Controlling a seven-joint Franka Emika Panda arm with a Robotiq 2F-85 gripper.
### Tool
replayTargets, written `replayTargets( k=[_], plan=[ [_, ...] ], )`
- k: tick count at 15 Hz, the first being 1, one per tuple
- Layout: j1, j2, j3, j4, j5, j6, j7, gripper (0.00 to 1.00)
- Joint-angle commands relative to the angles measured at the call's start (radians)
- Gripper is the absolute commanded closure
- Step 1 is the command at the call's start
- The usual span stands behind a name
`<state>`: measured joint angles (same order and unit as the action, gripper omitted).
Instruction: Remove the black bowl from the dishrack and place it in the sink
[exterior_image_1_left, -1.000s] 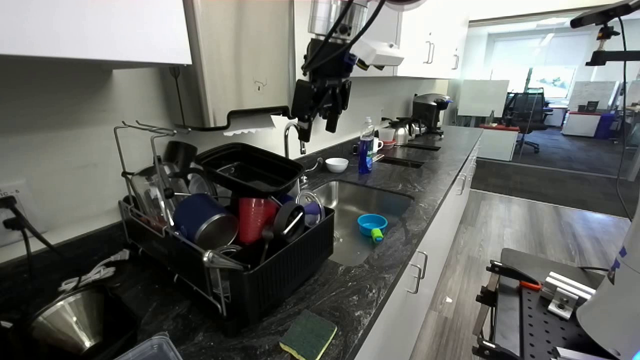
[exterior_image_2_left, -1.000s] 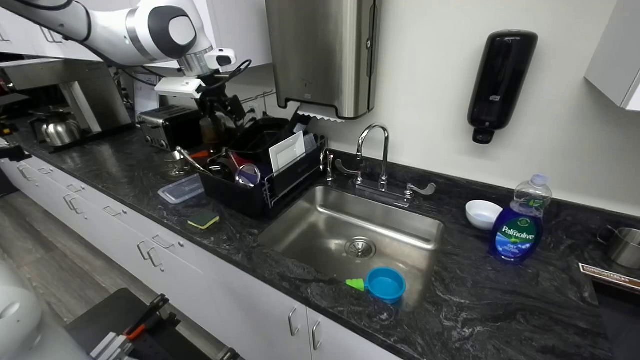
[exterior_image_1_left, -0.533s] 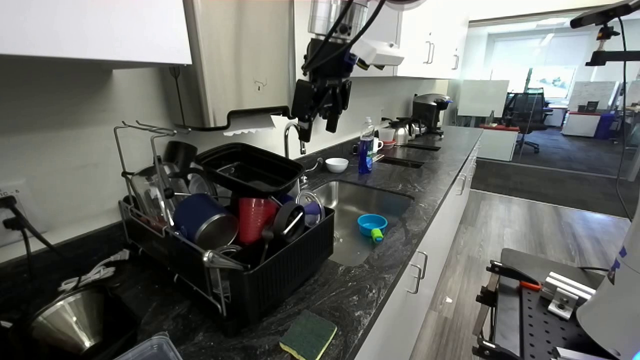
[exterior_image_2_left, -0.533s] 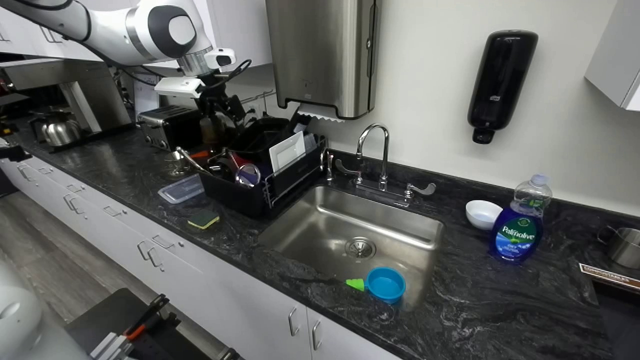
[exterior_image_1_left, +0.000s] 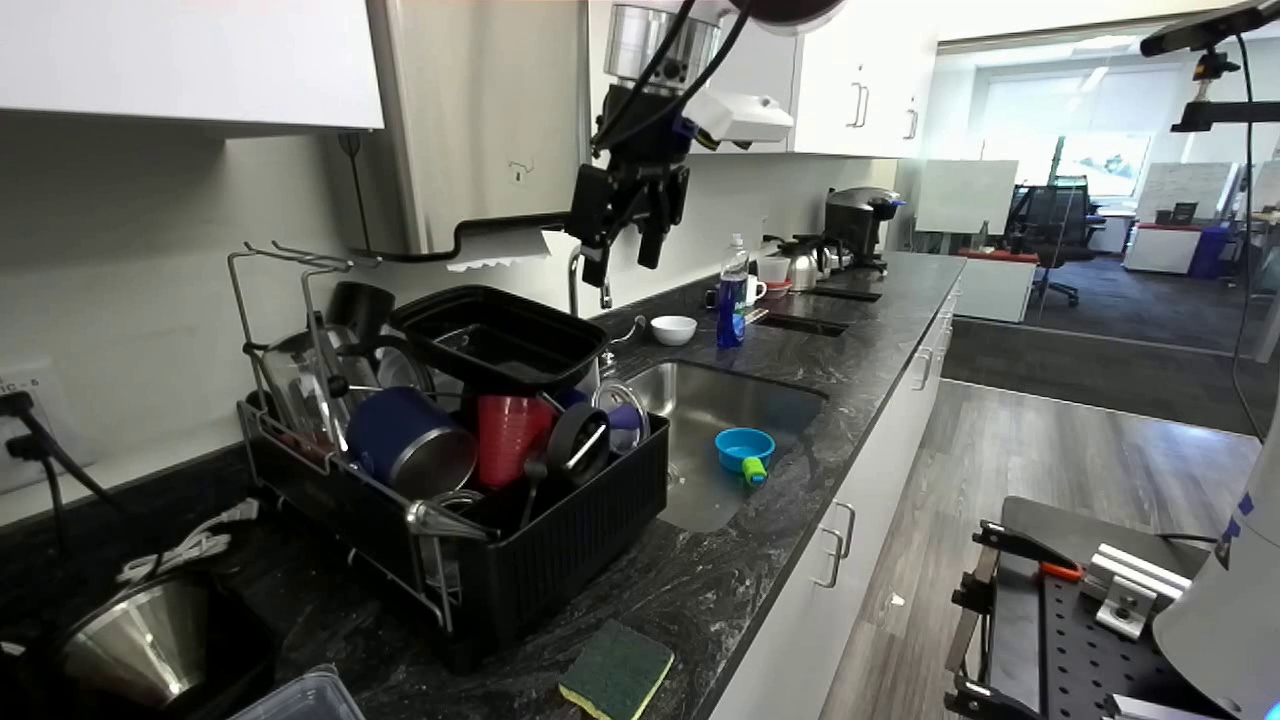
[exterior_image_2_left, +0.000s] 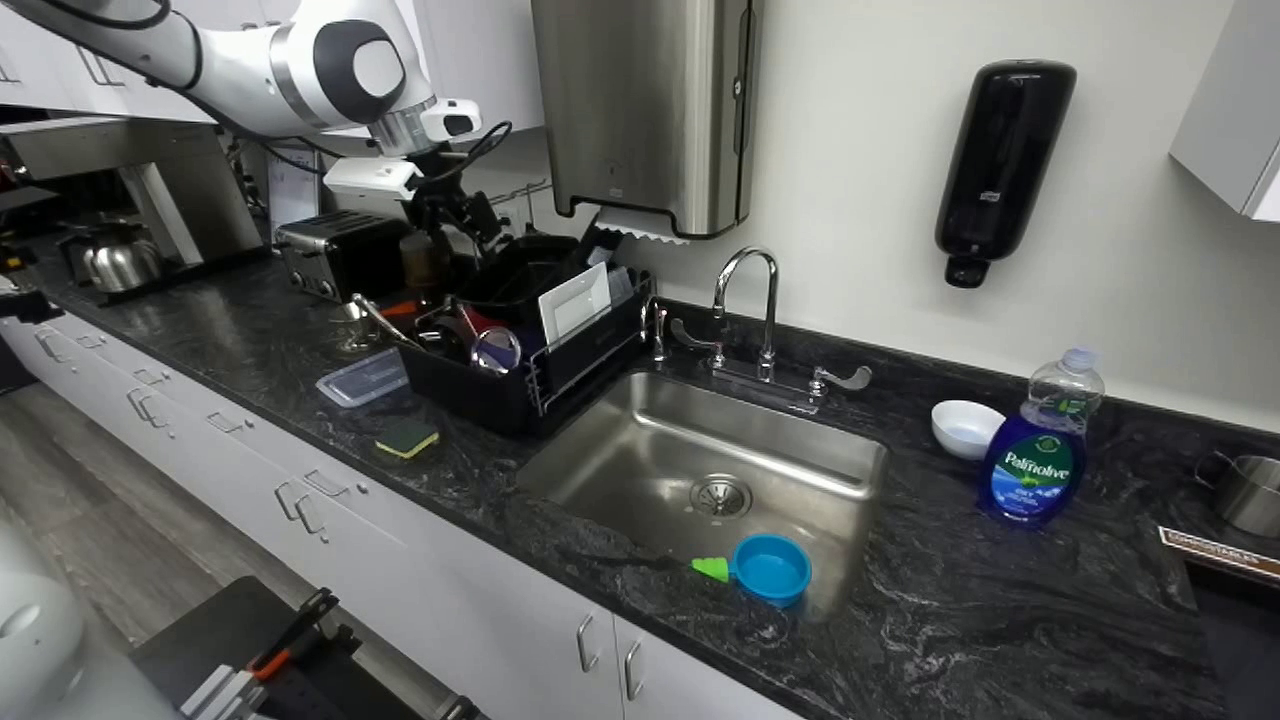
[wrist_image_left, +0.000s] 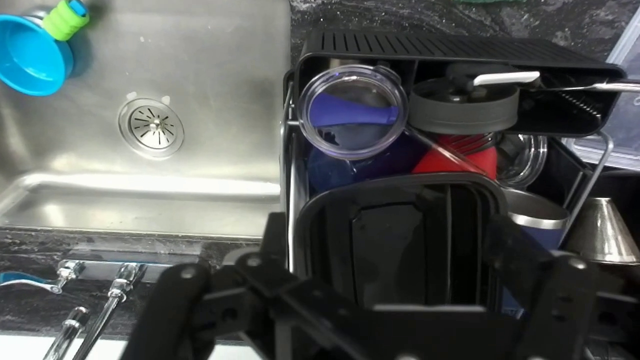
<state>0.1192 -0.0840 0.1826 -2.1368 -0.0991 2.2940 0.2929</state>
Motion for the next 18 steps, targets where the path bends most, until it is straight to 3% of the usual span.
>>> replayTargets(
  k=[1, 8, 18],
  plan=[
    [0.000, 0.059, -0.011, 0.052, -0.040, 0.029, -0.001, 0.00],
    [0.007, 0.201, -0.043, 0.180, -0.074, 0.037, -0.035, 0.00],
    [0.008, 0.372, -0.057, 0.402, -0.040, 0.007, -0.214, 0.00]
  ],
)
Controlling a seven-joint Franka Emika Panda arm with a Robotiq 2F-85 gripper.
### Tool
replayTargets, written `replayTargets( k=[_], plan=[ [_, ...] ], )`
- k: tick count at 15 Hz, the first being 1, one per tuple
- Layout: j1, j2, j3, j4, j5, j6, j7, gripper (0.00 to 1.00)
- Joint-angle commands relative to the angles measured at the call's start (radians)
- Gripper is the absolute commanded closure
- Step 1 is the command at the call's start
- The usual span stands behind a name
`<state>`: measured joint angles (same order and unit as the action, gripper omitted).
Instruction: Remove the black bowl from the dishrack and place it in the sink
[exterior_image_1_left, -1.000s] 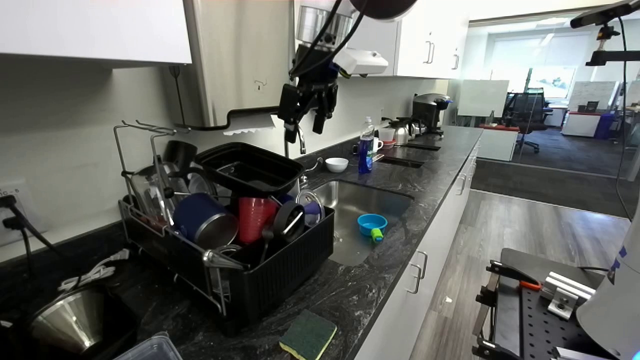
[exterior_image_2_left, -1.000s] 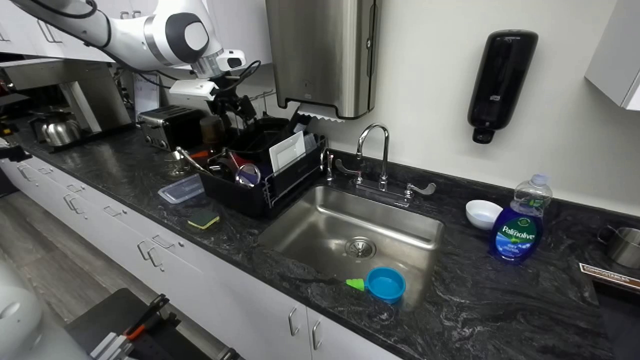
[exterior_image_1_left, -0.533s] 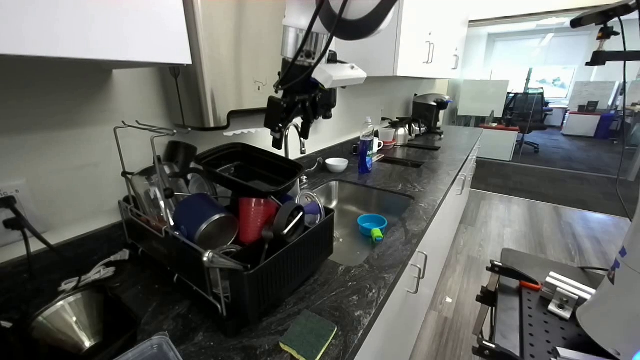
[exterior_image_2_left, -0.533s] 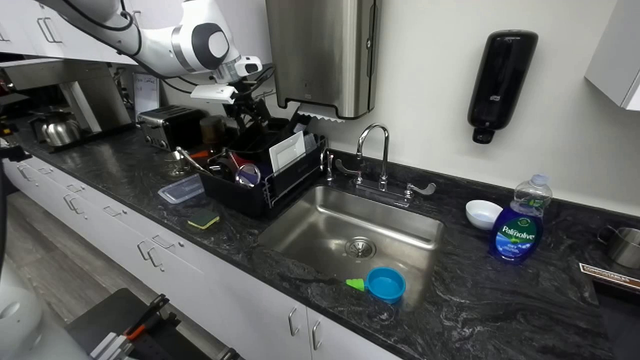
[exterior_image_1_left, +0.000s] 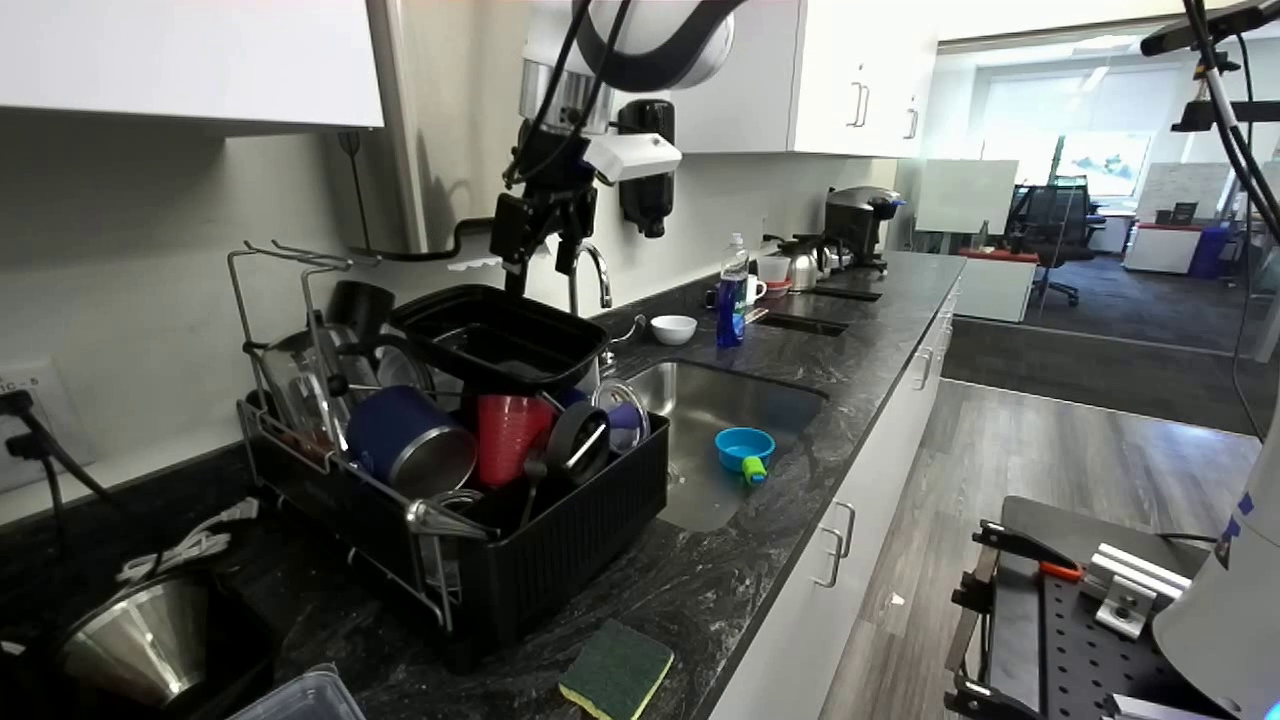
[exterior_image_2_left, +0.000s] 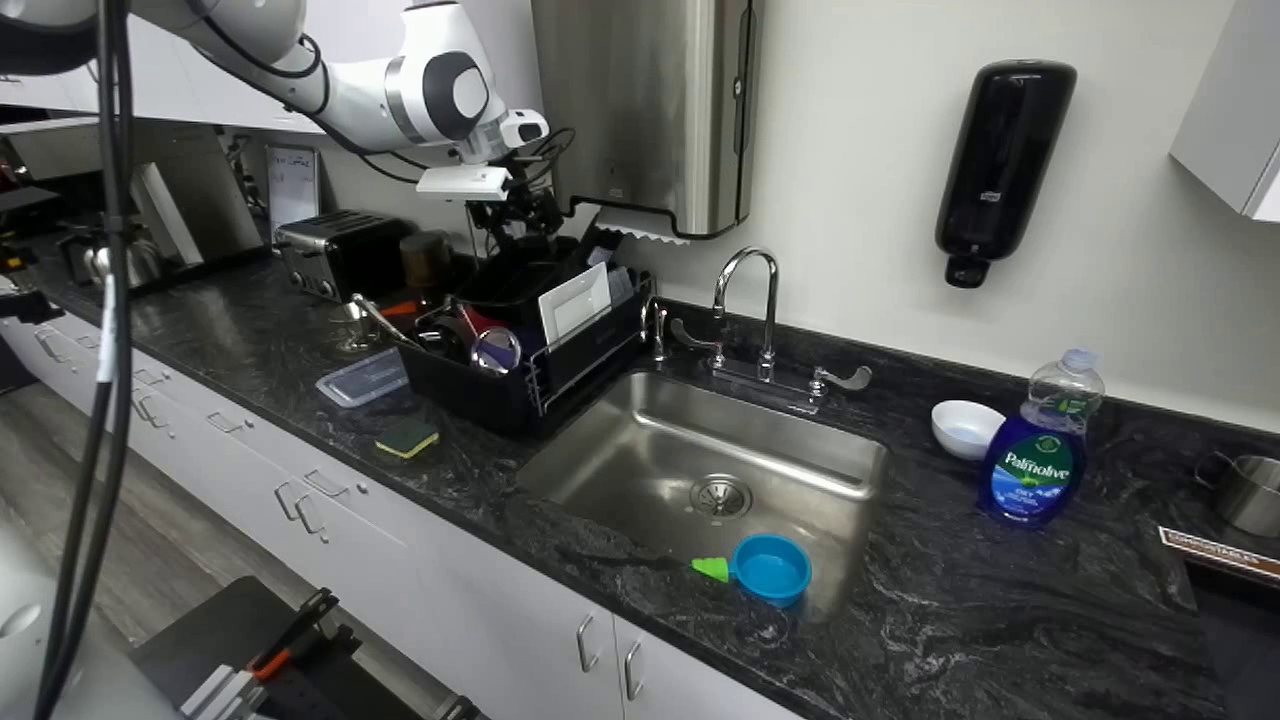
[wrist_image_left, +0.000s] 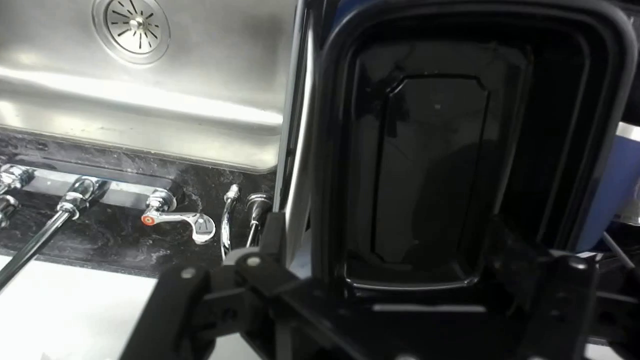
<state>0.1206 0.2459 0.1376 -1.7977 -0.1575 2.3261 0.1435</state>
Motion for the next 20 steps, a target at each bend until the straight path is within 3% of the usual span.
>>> replayTargets(
  k=[1, 8, 17, 18, 20],
  plan=[
    [0.005, 0.054, -0.015, 0.078, 0.020, -0.025, -0.083, 0.00],
    [0.003, 0.128, -0.032, 0.154, 0.023, -0.048, -0.143, 0.00],
    [0.003, 0.167, -0.041, 0.160, 0.026, -0.059, -0.137, 0.00],
    [0.004, 0.167, -0.040, 0.159, 0.026, -0.058, -0.136, 0.25],
    [0.006, 0.166, -0.042, 0.156, 0.021, -0.059, -0.133, 0.34]
  ],
)
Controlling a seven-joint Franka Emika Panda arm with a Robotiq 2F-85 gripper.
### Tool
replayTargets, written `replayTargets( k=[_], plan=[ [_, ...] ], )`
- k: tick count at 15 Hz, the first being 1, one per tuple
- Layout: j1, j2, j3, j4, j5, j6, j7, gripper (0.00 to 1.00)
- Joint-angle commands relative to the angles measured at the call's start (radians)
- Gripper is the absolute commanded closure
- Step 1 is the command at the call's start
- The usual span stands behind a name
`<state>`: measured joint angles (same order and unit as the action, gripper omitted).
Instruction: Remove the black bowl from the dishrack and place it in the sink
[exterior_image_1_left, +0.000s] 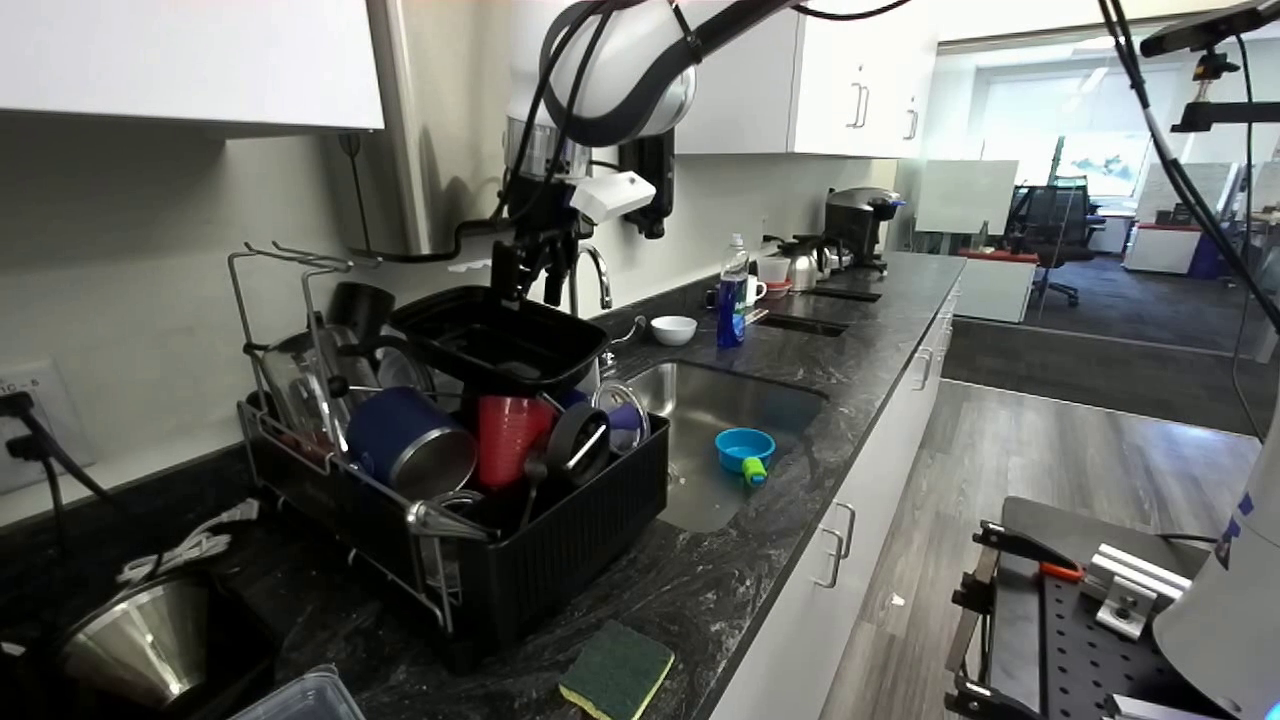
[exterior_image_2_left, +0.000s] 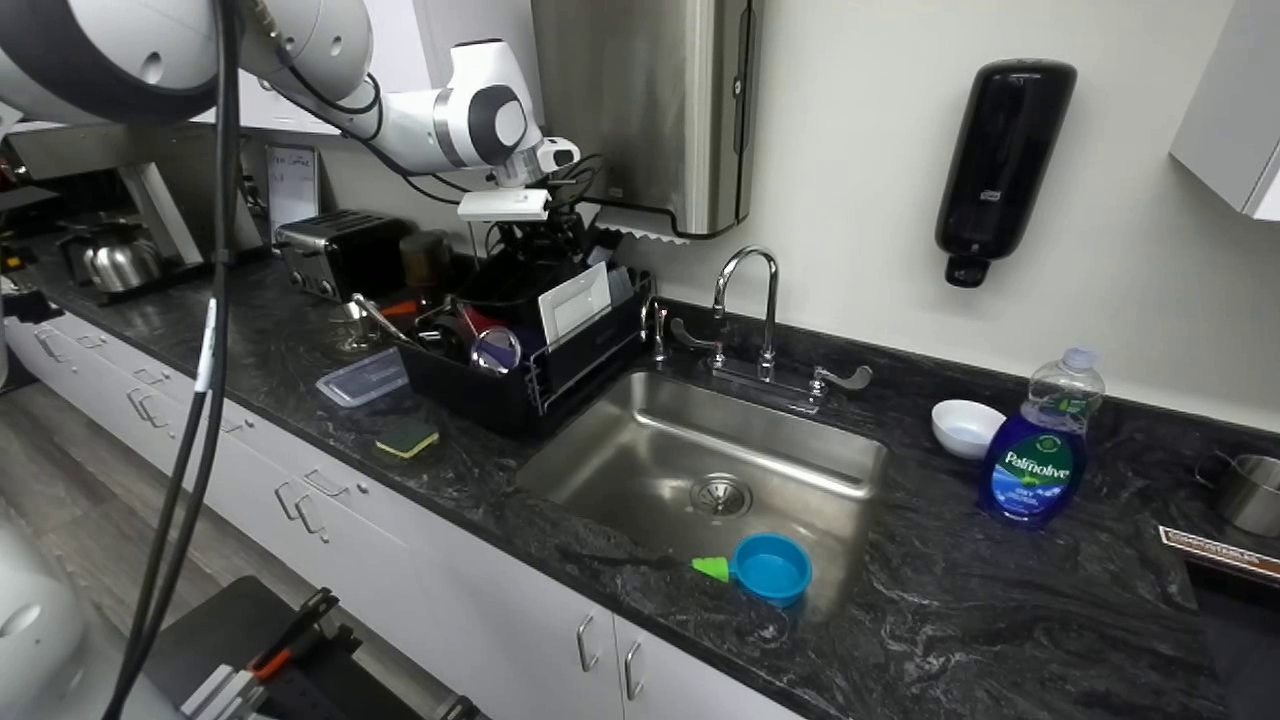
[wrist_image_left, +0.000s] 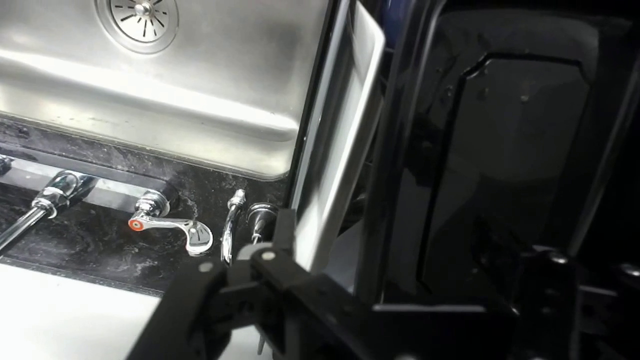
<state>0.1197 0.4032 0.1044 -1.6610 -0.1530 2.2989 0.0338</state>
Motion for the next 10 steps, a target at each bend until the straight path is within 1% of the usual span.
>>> replayTargets(
  k=[1, 2, 3, 4, 5, 6, 9, 10],
  plan=[
    [0.008, 0.008, -0.008, 0.018, 0.015, -0.032, -0.022, 0.43],
    [0.008, 0.008, -0.008, 0.017, 0.015, -0.032, -0.022, 0.48],
    [0.009, 0.007, -0.008, 0.016, 0.014, -0.033, -0.022, 0.57],
    [0.010, 0.007, -0.009, 0.016, 0.014, -0.035, -0.021, 0.62],
    [0.010, 0.007, -0.008, 0.015, 0.014, -0.037, -0.022, 0.70],
    [0.011, 0.007, -0.008, 0.014, 0.014, -0.039, -0.021, 0.76],
    [0.014, 0.007, -0.009, 0.015, 0.011, -0.049, -0.019, 0.97],
    [0.014, 0.007, -0.009, 0.015, 0.011, -0.052, -0.019, 1.00]
  ],
)
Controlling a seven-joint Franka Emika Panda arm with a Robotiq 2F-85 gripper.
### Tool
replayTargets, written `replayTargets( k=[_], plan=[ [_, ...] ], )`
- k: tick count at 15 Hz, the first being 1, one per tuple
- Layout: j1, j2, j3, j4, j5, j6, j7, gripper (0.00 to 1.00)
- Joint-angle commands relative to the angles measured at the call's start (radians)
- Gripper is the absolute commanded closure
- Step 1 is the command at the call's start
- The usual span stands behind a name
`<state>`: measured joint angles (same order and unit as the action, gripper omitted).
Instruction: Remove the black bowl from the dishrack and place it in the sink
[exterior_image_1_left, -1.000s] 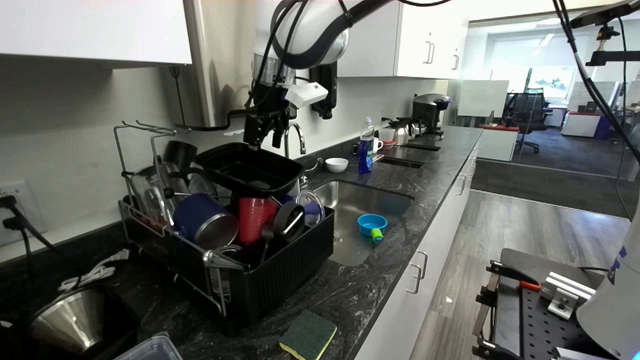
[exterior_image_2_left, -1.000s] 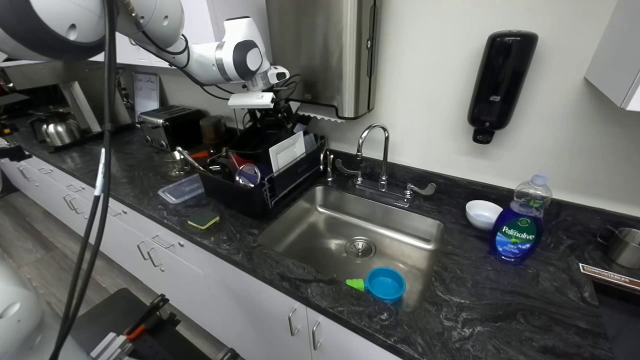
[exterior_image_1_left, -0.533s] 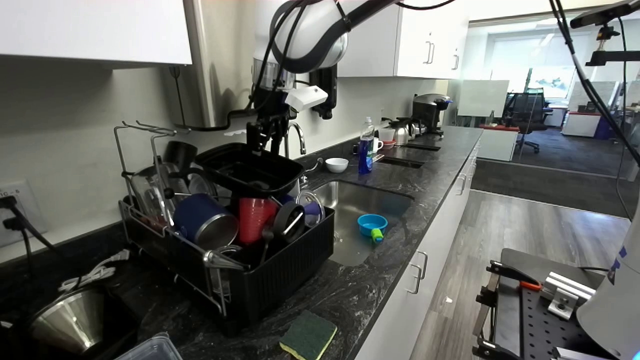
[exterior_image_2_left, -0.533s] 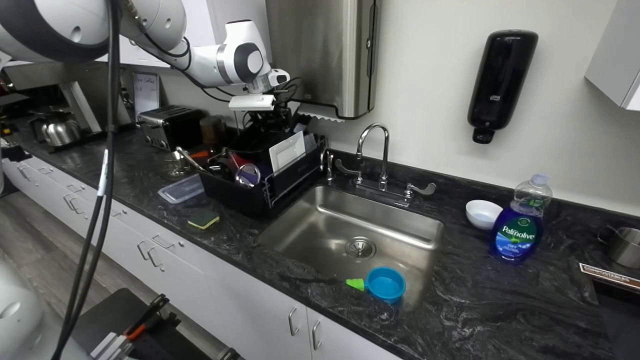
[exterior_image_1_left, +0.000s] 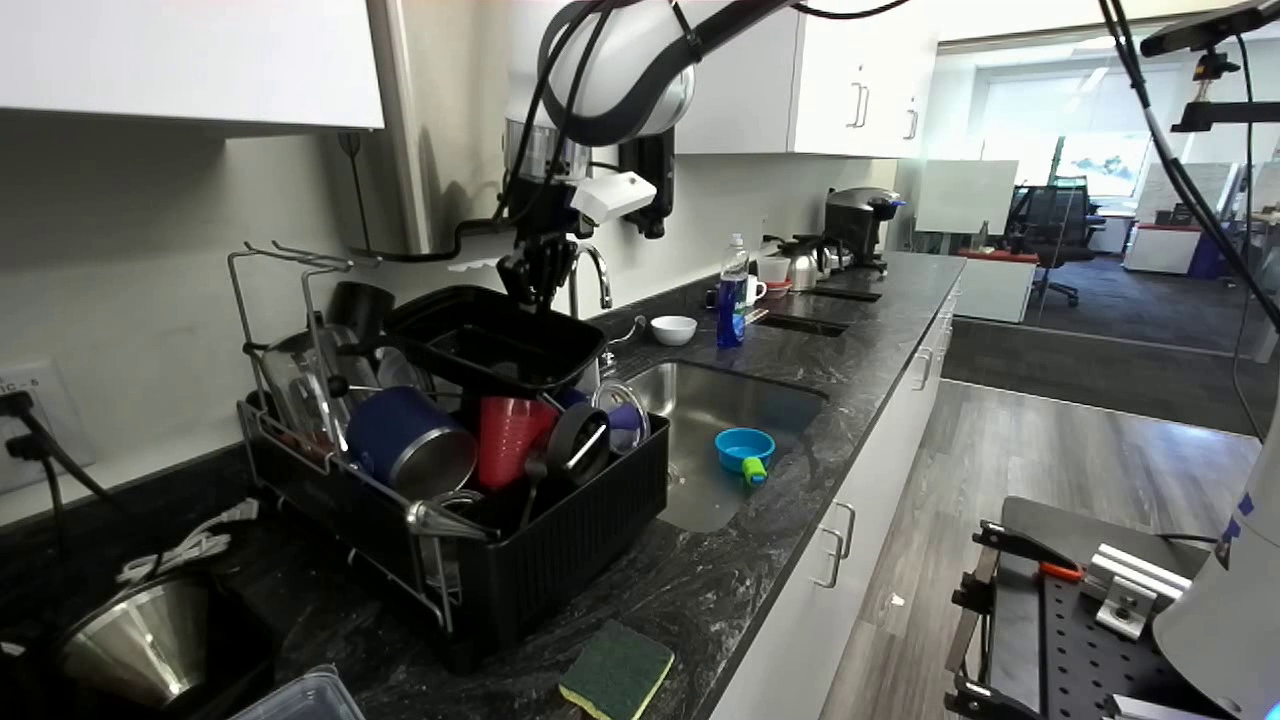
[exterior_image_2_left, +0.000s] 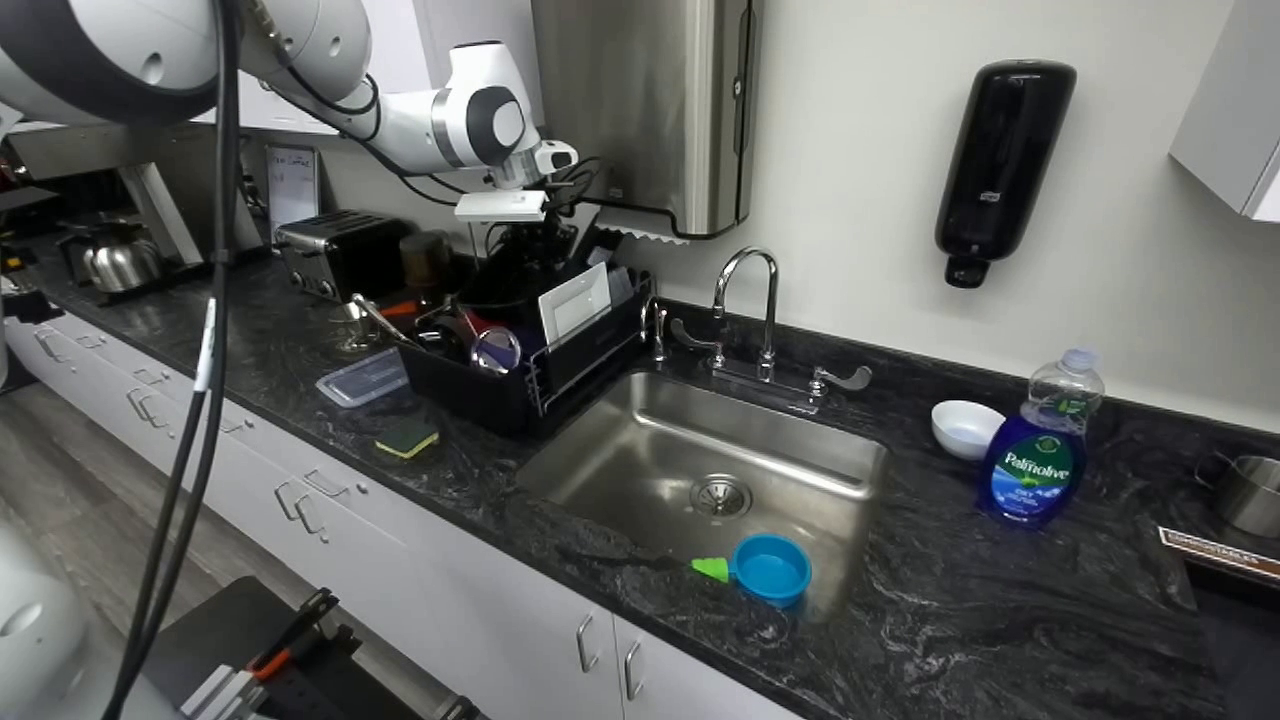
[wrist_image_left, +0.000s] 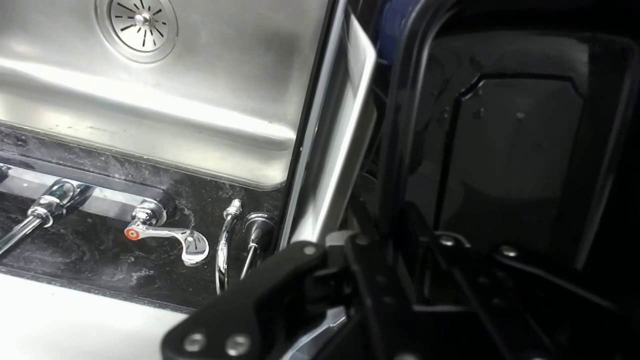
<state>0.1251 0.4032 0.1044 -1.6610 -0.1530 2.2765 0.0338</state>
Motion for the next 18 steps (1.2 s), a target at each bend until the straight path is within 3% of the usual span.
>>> replayTargets(
  k=[1, 6, 11, 18],
  plan=[
    [0.011, 0.006, -0.010, 0.014, 0.008, -0.031, -0.014, 1.00],
    [0.030, -0.037, -0.013, 0.006, 0.001, -0.061, 0.029, 0.99],
    [0.050, -0.131, 0.003, 0.010, 0.013, -0.168, 0.055, 0.98],
    [0.023, -0.206, -0.008, 0.018, 0.035, -0.298, 0.046, 0.98]
  ],
)
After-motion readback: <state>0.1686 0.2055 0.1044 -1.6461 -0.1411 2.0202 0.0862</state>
